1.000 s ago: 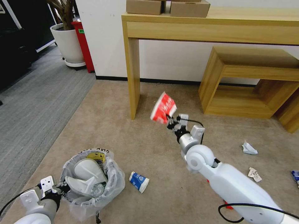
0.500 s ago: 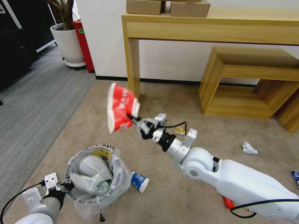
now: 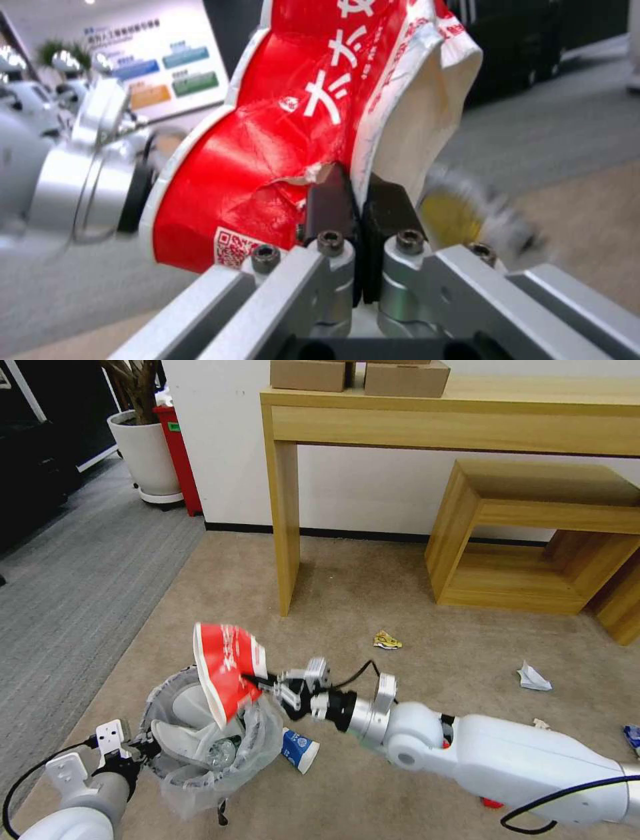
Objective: Pick up the trash bin and place the garbage on the floor into it.
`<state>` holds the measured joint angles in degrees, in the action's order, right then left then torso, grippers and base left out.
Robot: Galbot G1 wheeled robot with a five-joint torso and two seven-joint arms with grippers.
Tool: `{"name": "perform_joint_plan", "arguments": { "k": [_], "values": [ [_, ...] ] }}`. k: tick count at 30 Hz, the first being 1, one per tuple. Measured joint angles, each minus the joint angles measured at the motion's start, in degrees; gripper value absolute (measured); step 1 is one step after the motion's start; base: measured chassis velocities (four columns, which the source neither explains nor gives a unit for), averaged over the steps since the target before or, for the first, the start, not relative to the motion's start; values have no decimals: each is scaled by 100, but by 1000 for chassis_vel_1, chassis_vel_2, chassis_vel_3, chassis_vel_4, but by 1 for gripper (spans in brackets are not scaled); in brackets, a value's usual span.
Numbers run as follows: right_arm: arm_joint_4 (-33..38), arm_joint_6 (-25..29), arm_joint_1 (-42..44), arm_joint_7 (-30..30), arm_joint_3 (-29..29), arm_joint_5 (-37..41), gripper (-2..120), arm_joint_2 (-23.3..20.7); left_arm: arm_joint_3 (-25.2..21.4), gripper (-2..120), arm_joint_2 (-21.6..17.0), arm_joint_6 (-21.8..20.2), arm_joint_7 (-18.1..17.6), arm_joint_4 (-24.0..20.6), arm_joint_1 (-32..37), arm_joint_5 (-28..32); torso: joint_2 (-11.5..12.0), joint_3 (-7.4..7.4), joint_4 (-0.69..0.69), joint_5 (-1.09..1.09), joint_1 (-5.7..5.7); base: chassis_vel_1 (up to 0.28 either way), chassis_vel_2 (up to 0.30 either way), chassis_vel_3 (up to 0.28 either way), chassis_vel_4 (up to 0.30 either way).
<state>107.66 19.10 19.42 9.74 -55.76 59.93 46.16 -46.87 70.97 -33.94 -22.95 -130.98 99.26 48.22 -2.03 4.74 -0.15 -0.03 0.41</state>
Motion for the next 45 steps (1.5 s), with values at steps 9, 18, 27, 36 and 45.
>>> {"name": "perform_joint_plan", "arguments": {
  "k": [9, 18, 27, 36, 45],
  "values": [
    [-312, -114, -241, -382, -555, -142, 0, 386, -6, 0, 31, -7, -19, -50, -18, 35, 0, 0, 1, -1, 0, 0, 0, 0, 0],
    [-693, -212, -450, -655, -785, -173, 12, 713, 9, 0, 75, -7, -11, -153, 38, 26, 0, 0, 1, -1, 0, 0, 0, 0, 0],
    [-761, -245, -475, -709, -812, -186, 42, 798, -4, 0, 55, -7, -10, -147, 30, 37, 0, 0, 0, 0, 0, 0, 0, 0, 0],
    [-555, -243, -255, -918, -293, -100, 76, 801, 9, 0, 46, -7, -8, -12, -27, 37, -1, 0, 1, 0, 0, 0, 0, 0, 0],
    [-244, -474, 108, -1221, 498, 158, 100, 628, 15, 0, 42, -3, -5, 114, -83, 17, -2, 0, 1, 0, 0, 0, 0, 0, 0]
  ]
}}
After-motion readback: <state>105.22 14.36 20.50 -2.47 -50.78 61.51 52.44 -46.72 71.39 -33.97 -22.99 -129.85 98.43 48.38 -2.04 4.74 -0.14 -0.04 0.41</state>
